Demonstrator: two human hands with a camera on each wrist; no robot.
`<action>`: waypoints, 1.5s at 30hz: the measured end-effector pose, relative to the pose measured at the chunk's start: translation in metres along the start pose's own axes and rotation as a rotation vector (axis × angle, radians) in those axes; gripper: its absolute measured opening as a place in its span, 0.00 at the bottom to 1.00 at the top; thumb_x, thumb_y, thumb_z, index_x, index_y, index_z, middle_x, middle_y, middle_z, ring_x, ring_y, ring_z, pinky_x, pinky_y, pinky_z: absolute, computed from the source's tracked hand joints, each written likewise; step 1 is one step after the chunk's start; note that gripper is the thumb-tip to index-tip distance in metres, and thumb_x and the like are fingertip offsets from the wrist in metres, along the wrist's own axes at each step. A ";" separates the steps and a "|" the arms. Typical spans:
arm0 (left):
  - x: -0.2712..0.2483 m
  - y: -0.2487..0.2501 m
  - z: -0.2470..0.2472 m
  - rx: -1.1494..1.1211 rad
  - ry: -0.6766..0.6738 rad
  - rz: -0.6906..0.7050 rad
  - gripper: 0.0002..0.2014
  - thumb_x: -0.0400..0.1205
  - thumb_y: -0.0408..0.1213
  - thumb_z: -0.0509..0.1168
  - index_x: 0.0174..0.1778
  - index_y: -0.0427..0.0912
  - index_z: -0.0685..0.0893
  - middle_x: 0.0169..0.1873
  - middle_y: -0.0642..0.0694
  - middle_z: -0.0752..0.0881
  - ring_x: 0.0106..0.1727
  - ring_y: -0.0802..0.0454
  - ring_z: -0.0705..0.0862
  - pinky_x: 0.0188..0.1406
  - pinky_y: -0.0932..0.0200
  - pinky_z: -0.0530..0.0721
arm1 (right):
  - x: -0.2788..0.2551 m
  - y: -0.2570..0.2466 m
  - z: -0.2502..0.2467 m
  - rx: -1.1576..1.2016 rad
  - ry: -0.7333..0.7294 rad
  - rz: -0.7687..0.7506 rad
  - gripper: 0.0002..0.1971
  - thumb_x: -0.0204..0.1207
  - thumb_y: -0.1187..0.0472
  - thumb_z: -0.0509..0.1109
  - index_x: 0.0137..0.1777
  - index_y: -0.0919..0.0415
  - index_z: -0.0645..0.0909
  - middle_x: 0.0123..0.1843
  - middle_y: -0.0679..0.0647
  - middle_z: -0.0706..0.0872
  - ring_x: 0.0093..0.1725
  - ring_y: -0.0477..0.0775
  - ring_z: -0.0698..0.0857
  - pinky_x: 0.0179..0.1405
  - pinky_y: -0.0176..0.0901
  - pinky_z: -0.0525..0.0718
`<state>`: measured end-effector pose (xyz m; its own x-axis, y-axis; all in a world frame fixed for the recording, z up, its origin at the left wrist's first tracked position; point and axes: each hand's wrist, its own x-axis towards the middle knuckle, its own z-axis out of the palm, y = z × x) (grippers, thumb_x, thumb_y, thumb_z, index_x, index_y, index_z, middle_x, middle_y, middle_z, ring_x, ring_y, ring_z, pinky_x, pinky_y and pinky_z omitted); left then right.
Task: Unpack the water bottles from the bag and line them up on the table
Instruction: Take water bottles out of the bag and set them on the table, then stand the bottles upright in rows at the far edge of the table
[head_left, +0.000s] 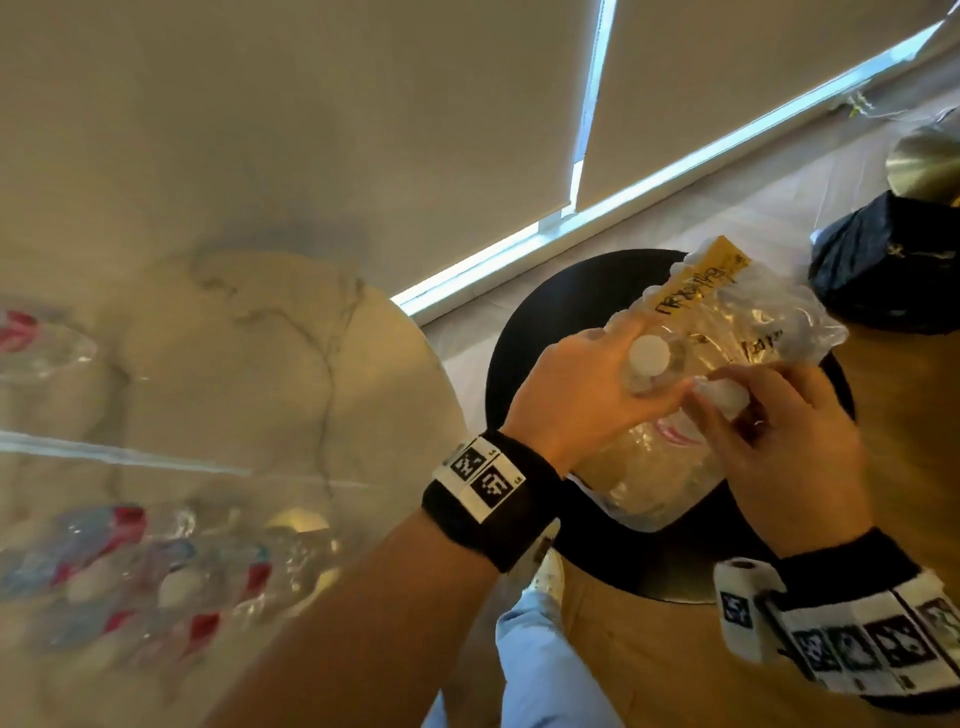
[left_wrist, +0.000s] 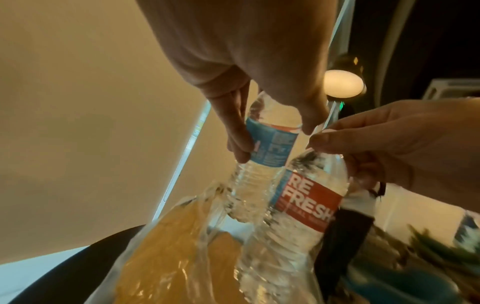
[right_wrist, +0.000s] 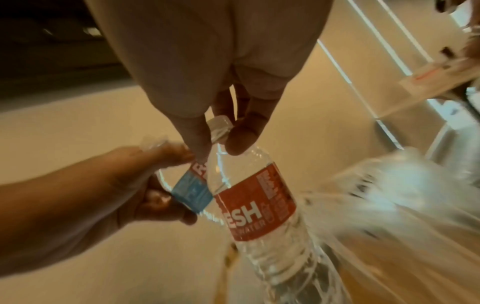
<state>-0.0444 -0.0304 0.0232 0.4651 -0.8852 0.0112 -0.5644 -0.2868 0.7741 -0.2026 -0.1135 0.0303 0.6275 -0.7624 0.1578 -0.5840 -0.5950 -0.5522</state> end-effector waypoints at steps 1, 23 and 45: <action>-0.013 0.002 -0.009 -0.053 0.048 -0.049 0.29 0.79 0.55 0.72 0.74 0.51 0.75 0.57 0.50 0.88 0.55 0.62 0.83 0.54 0.65 0.83 | 0.001 -0.013 -0.008 -0.002 -0.014 -0.034 0.18 0.73 0.50 0.75 0.55 0.64 0.85 0.56 0.59 0.82 0.43 0.44 0.74 0.39 0.30 0.72; -0.190 -0.129 -0.141 -0.001 0.421 -0.896 0.26 0.78 0.51 0.73 0.70 0.51 0.74 0.43 0.47 0.83 0.43 0.49 0.80 0.41 0.61 0.72 | -0.014 -0.222 0.154 0.050 -0.766 -0.466 0.14 0.78 0.52 0.69 0.62 0.55 0.82 0.58 0.52 0.73 0.51 0.54 0.82 0.54 0.51 0.84; -0.327 -0.107 -0.324 0.217 0.770 -0.714 0.11 0.82 0.48 0.70 0.58 0.52 0.88 0.46 0.57 0.90 0.47 0.62 0.87 0.43 0.79 0.75 | -0.033 -0.396 0.132 0.010 -0.793 -0.791 0.20 0.75 0.36 0.67 0.61 0.46 0.80 0.48 0.44 0.80 0.39 0.41 0.77 0.42 0.41 0.76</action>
<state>0.0844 0.4087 0.1418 0.9977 -0.0397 0.0552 -0.0657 -0.7727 0.6313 0.0758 0.1805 0.1352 0.9729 0.2095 -0.0975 0.1264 -0.8357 -0.5344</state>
